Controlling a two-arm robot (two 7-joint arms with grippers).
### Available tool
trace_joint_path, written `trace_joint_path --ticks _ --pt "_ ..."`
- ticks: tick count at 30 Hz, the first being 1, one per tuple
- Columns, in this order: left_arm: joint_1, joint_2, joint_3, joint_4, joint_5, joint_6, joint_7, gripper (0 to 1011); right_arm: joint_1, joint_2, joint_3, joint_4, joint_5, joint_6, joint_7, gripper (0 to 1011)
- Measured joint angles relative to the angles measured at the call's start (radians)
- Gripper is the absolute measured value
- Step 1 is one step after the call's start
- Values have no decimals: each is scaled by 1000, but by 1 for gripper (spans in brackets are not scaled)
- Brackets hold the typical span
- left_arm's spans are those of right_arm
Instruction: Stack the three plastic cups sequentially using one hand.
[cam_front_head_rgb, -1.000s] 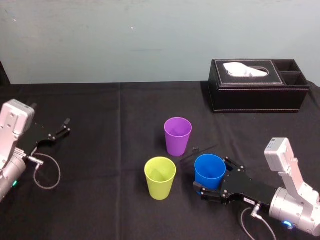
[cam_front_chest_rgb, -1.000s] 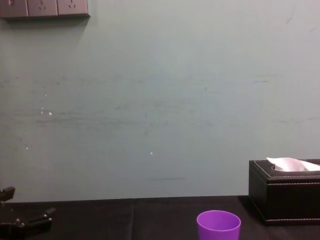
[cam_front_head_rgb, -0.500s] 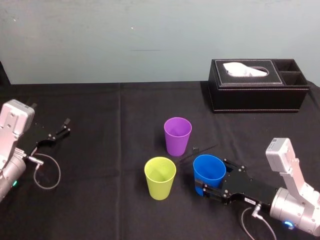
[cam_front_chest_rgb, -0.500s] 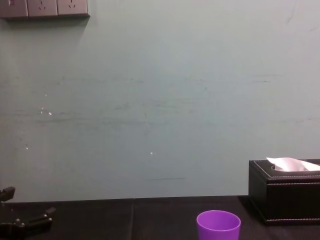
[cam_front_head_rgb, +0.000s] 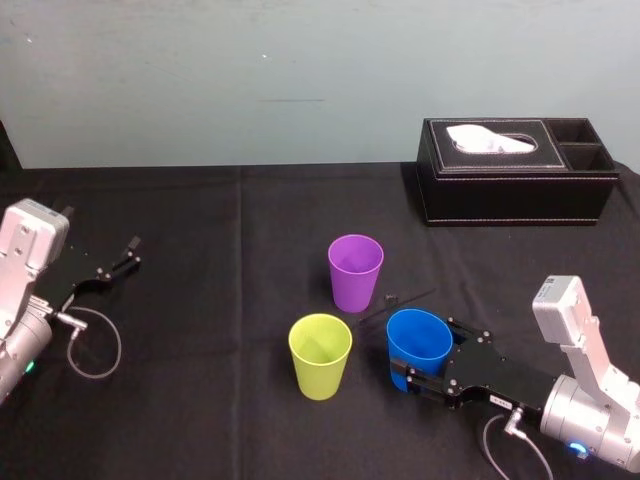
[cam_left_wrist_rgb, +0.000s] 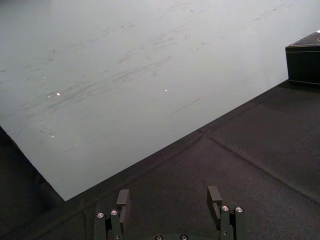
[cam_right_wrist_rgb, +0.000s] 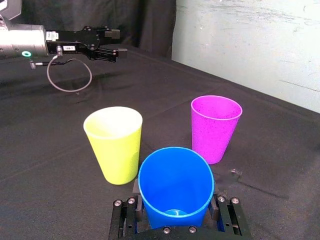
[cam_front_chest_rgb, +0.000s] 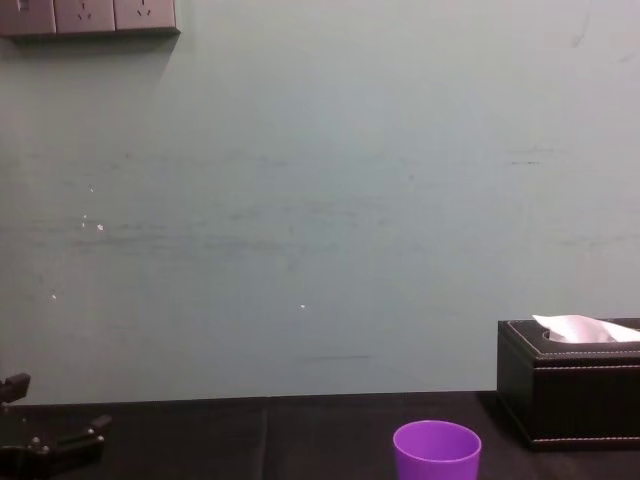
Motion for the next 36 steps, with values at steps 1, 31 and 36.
trace_joint_path --ticks 1,31,36 --pt "0 0 0 0 0 0 0 1010 0 0 0 0 0 0 0 731" --pt "0 0 0 0 0 0 0 1010 57 36 63 -261 39 265 -134 731" --pt "0 0 0 0 0 0 0 1010 111 8 40 -237 26 286 -147 731"
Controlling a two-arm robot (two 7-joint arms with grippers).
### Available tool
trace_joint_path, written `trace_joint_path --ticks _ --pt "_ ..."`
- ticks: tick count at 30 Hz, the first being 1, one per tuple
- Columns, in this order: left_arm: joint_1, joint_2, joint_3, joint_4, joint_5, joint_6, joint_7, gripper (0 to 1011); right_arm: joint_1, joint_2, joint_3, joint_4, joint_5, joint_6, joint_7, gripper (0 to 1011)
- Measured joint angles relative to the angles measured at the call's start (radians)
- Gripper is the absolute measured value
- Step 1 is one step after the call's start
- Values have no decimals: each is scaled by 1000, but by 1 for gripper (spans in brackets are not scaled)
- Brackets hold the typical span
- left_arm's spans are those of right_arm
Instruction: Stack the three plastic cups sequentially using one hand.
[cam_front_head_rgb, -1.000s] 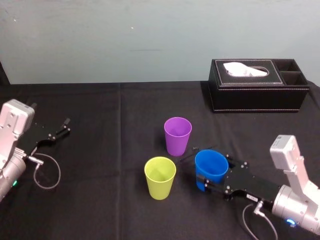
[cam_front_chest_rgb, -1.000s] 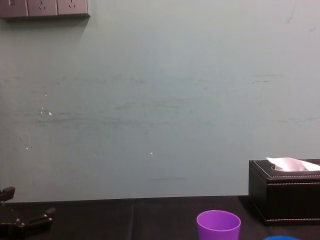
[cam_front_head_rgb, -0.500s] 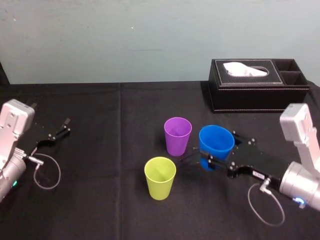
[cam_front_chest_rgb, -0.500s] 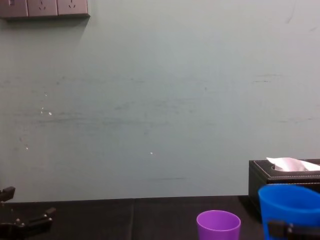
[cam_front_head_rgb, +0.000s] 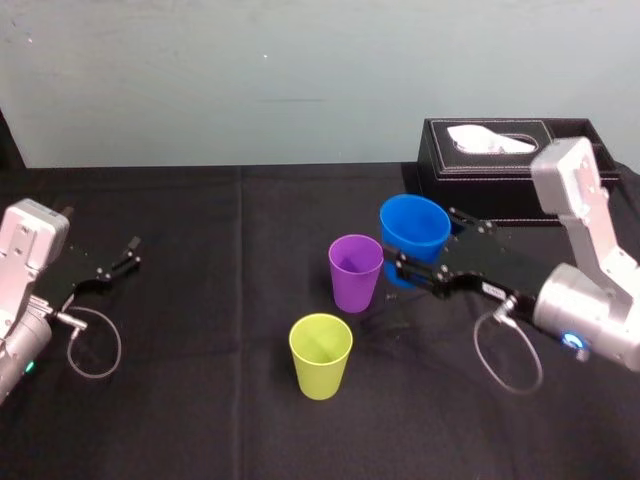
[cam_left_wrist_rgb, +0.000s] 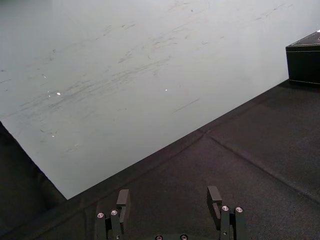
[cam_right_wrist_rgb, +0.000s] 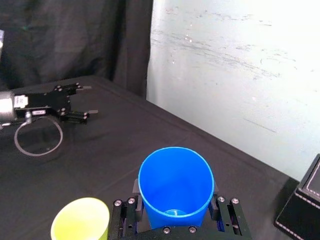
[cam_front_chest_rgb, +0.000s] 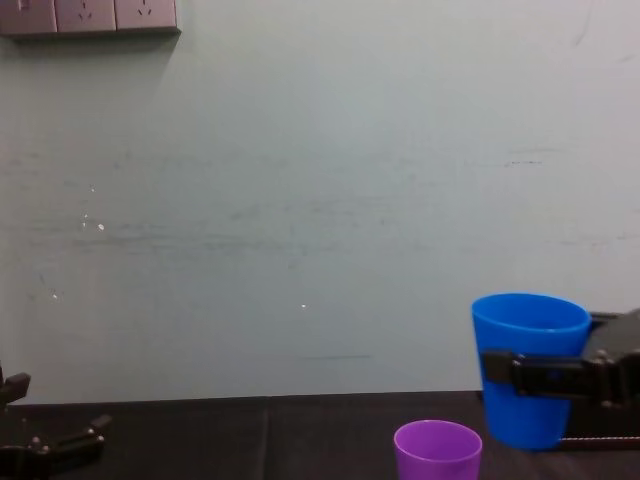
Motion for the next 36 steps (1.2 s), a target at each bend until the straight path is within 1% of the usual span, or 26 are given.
trace_joint_path --ticks 1,7,13,14,17,23,28,36 --pt "0 0 0 0 0 0 0 1010 19 -11 -9 12 -4 6 -2 731" --pt "0 0 0 0 0 0 0 1010 86 -52 -41 67 -7 36 -3 731" --pt "0 0 0 0 0 0 0 1010 135 -83 -68 113 -6 51 -3 731" --pt "0 0 0 0 0 0 0 1010 135 -83 -68 113 -6 51 -3 731" --pt "0 0 0 0 0 0 0 1010 154 -97 -87 137 -16 50 -3 731" --pt "0 0 0 0 0 0 0 1010 174 -114 -109 164 -38 42 -8 731" --pt "0 0 0 0 0 0 0 1010 183 -123 -118 179 -54 35 -10 731" --pt "0 0 0 0 0 0 0 1010 188 -130 -121 188 -72 27 -10 731"
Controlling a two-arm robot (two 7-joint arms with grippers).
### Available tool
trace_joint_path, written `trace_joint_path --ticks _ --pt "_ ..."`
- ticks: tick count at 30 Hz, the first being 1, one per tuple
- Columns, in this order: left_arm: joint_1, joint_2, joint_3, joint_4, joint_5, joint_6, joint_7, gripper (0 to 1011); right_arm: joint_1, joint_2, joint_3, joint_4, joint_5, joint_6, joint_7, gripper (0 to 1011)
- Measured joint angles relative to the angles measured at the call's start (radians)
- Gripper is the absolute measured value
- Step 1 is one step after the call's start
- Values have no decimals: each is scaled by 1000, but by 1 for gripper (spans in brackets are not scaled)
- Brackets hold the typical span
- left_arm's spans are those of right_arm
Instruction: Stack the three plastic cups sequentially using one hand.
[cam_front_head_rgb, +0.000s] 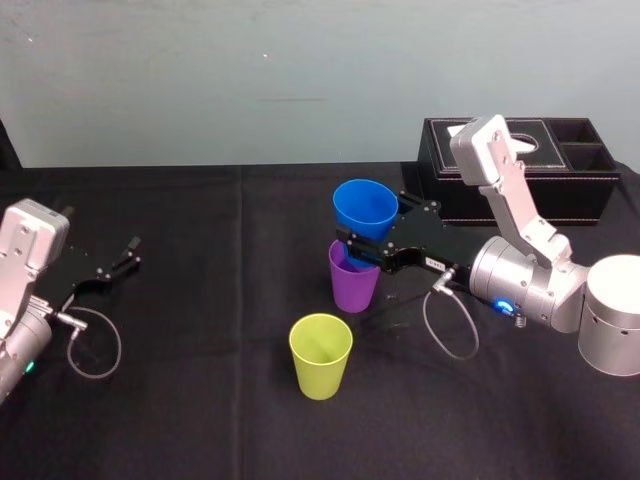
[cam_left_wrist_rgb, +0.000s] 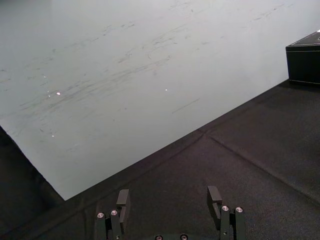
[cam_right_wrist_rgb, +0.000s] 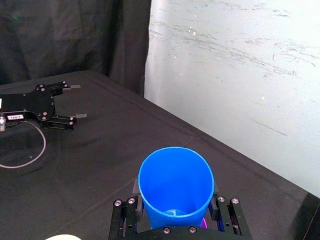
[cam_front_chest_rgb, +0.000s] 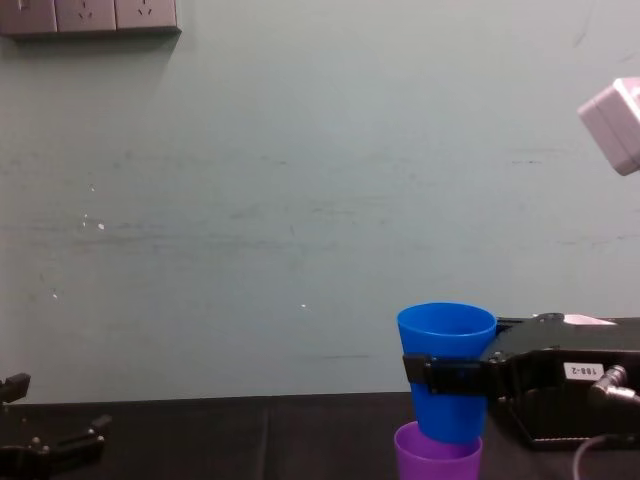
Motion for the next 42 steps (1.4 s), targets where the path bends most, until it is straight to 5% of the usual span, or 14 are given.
trace_joint_path --ticks 42 --pt "0 0 0 0 0 0 0 1010 45 -63 -17 145 -52 -26 30 731"
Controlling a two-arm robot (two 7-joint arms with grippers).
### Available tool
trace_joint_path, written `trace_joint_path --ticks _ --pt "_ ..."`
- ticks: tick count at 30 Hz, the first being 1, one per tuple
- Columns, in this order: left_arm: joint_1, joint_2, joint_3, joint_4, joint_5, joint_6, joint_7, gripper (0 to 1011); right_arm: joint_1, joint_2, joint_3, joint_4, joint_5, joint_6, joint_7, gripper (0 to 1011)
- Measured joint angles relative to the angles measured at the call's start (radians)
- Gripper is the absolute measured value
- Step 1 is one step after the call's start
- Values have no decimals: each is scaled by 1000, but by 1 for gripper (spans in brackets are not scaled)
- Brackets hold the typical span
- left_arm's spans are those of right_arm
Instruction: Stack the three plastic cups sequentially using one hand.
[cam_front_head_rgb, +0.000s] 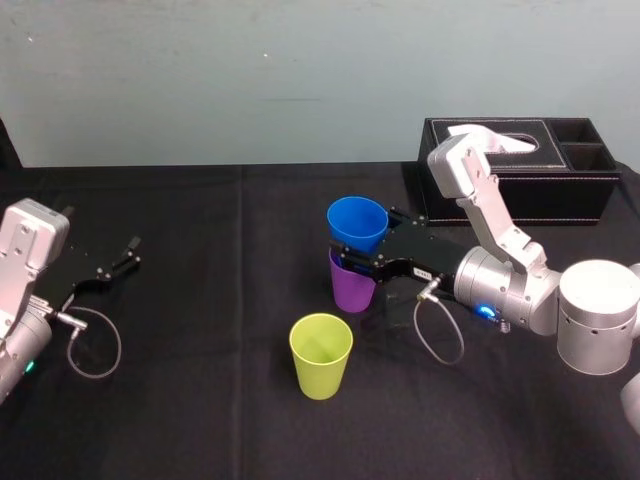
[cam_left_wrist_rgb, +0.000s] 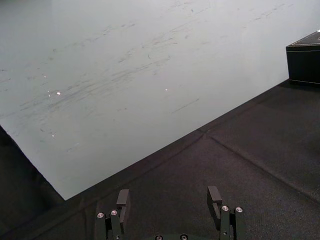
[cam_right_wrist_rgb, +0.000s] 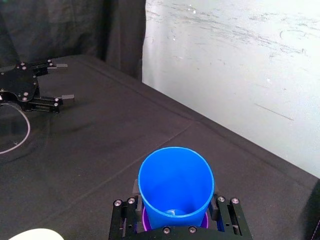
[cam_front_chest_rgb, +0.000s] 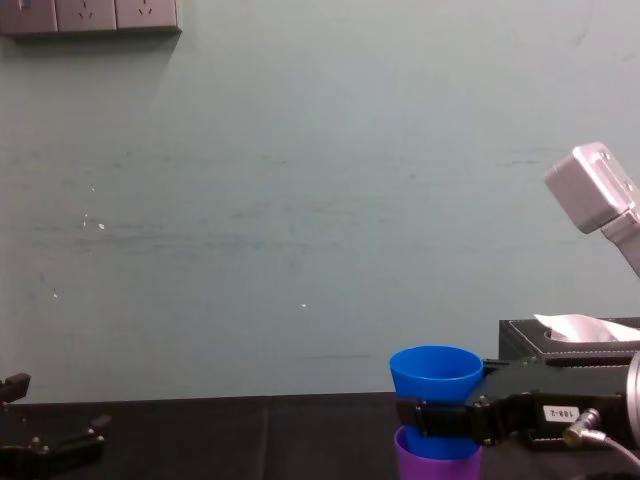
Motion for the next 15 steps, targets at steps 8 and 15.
trace_joint_path --ticks 8,15 --pt "0 0 0 0 0 0 0 1010 -1 -1 4 5 7 -2 7 731" --pt "0 0 0 0 0 0 0 1010 -2 -1 3 3 7 -1 6 860"
